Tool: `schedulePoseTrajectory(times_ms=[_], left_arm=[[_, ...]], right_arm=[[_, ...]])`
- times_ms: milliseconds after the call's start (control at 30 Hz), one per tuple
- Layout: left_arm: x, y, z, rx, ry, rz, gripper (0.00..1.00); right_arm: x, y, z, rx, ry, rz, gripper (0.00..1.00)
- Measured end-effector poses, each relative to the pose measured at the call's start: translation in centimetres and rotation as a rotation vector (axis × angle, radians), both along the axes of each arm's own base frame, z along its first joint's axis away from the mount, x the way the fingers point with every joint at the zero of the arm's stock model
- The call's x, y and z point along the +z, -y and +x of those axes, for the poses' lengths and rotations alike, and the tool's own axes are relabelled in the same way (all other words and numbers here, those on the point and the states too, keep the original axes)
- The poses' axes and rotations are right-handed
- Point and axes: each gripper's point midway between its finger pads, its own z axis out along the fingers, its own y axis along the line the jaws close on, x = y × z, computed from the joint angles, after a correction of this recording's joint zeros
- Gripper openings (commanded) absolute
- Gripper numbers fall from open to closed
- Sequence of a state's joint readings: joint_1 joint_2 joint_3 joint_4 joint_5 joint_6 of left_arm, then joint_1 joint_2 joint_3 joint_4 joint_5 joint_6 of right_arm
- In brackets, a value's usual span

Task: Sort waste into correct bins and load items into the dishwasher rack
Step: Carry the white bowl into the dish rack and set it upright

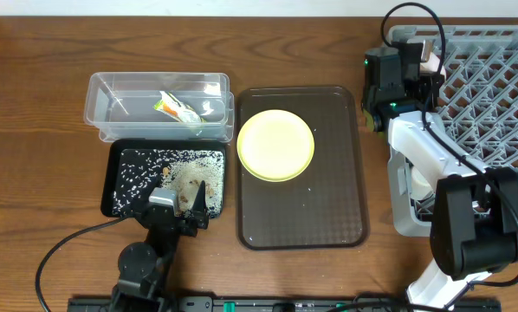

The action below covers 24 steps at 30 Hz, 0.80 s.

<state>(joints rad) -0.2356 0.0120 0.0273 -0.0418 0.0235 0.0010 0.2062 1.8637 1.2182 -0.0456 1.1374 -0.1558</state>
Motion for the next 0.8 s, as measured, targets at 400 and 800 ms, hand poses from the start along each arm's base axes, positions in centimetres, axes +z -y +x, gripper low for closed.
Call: schedulePoseTrajectory(times_ms=[400, 800], left_arm=[[0.0, 0.0, 0.0, 0.000, 0.000, 0.000, 0.91], [0.0, 0.0, 0.0, 0.000, 0.000, 0.000, 0.91]], right_arm=[[1.7, 5.5, -0.4, -0.109, -0.020, -0.084, 0.01], [-0.5, 3.7, -0.8, -0.057, -0.141, -0.088, 0.01]])
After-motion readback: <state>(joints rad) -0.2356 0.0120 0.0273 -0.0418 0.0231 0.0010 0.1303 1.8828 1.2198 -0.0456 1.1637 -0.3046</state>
